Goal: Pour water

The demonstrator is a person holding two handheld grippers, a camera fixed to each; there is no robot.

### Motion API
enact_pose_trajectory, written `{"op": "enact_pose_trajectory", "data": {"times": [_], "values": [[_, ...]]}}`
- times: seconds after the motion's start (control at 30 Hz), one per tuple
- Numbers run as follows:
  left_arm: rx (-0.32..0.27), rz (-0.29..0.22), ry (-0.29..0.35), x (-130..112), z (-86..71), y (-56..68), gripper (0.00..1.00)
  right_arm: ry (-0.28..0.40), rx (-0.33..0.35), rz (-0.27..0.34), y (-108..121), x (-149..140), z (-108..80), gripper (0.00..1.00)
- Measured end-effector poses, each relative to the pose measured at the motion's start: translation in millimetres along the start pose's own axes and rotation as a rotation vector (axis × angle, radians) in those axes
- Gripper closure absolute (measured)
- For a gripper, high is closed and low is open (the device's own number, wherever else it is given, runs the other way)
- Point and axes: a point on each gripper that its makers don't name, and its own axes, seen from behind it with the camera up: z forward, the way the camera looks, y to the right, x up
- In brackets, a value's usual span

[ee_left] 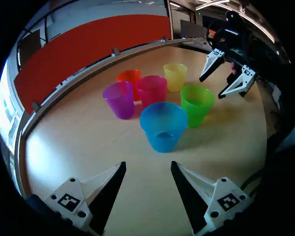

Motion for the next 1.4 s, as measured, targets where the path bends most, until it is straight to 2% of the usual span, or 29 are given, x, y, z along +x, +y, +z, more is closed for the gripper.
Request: {"op": "enact_pose_trajectory", "data": {"times": [0.17, 0.4, 0.57, 0.7, 1.0, 1.2, 1.4], "values": [[0.058, -0.023, 0.014, -3, -6.9, -13.2, 0.16, 0.013, -0.055, 0.035, 9, 0, -8.9, 0.05], [0.155, -0.085, 0.08, 3, -23.0, -32.9, 0.16, 0.051, -0.15, 0.075, 24, 8, -24.2, 0.05], [0.216, -0.108, 0.108, 8, -35.1, -40.4, 0.16, 0.066, -0.209, 0.091, 33, 11, -33.2, 0.05], [0.237, -0.124, 0.141, 18, -43.2, -41.1, 0.16, 0.094, -0.256, 0.104, 39, 18, -41.2, 0.05], [0.316, -0.213, 0.217, 30, -59.5, -57.6, 0.16, 0.151, -0.375, 0.15, 59, 27, -62.7, 0.05], [0.374, -0.271, 0.293, 41, -72.4, -69.7, 0.16, 0.221, -0.499, 0.17, 81, 45, -82.5, 0.05], [0.452, -0.307, 0.393, 60, -95.6, -86.3, 0.16, 0.29, -0.607, 0.19, 101, 62, -103.9, 0.05]]}}
